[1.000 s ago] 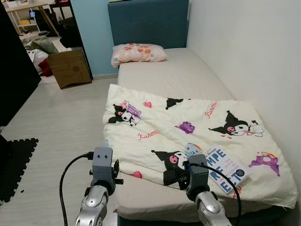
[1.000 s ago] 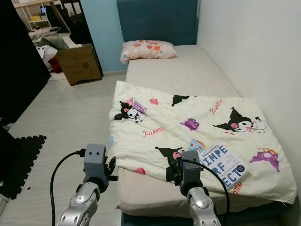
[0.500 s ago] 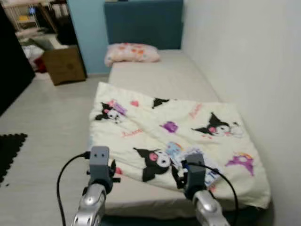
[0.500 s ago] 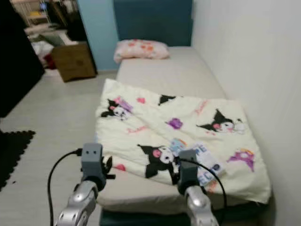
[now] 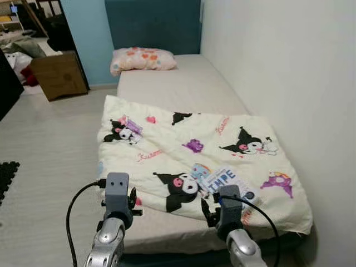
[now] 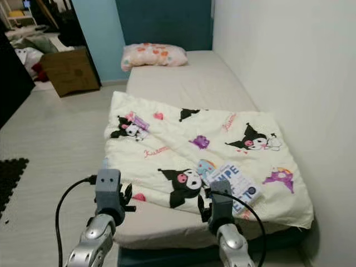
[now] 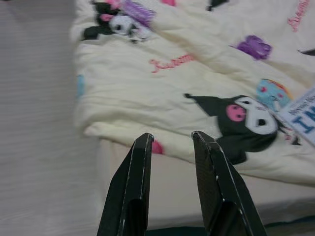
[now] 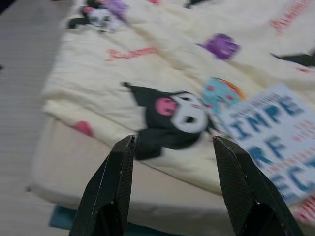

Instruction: Clean up the room

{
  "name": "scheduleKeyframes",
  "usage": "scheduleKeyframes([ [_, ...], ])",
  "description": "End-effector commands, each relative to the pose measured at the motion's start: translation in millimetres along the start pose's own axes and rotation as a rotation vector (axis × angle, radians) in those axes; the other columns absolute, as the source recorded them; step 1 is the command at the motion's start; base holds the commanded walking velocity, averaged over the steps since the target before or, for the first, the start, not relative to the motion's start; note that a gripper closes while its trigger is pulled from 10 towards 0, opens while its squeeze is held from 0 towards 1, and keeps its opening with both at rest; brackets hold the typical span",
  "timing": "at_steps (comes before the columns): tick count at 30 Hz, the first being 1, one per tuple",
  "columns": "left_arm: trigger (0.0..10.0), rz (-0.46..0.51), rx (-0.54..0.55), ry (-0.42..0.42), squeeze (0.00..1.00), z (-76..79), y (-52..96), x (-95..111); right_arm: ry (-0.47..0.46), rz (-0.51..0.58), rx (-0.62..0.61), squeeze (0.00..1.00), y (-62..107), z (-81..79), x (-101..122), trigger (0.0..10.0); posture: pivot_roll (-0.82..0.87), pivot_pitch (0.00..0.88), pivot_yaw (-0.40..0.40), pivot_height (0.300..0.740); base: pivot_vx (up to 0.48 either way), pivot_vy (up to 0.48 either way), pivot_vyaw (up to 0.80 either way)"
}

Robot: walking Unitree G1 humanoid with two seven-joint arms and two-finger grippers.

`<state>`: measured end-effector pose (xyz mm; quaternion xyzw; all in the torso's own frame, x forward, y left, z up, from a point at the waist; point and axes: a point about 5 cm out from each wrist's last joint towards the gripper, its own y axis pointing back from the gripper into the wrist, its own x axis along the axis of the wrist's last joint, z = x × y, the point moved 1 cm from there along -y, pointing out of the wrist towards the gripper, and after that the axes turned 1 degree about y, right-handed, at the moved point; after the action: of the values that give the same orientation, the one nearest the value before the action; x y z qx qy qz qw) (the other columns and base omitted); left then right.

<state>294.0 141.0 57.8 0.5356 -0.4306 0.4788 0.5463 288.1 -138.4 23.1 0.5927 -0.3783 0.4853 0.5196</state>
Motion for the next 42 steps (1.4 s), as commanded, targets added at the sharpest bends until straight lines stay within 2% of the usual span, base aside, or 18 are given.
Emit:
scheduleKeyframes([
  [1,10.0,-0.013,0.008,-0.022,0.0,-3.4,1.6,-4.5,-0.006,0.0,0.001,0.0,1.8,-0.6,-2.2,10.0,-0.05,0.077,0.031,0.74,0.0,0.0,0.0],
  [14,10.0,-0.047,-0.004,-0.035,0.0,-1.5,0.6,-10.0,0.012,-0.003,-0.024,0.0,2.2,2.9,-2.7,10.0,-0.05,0.082,0.028,0.74,0.0,0.0,0.0],
  [42,10.0,-0.026,-0.019,-0.016,0.0,2.4,3.2,-9.4,0.042,-0.002,-0.036,0.0,0.0,8.2,0.1,10.0,-0.06,0.089,0.019,0.74,0.0,0.0,0.0],
])
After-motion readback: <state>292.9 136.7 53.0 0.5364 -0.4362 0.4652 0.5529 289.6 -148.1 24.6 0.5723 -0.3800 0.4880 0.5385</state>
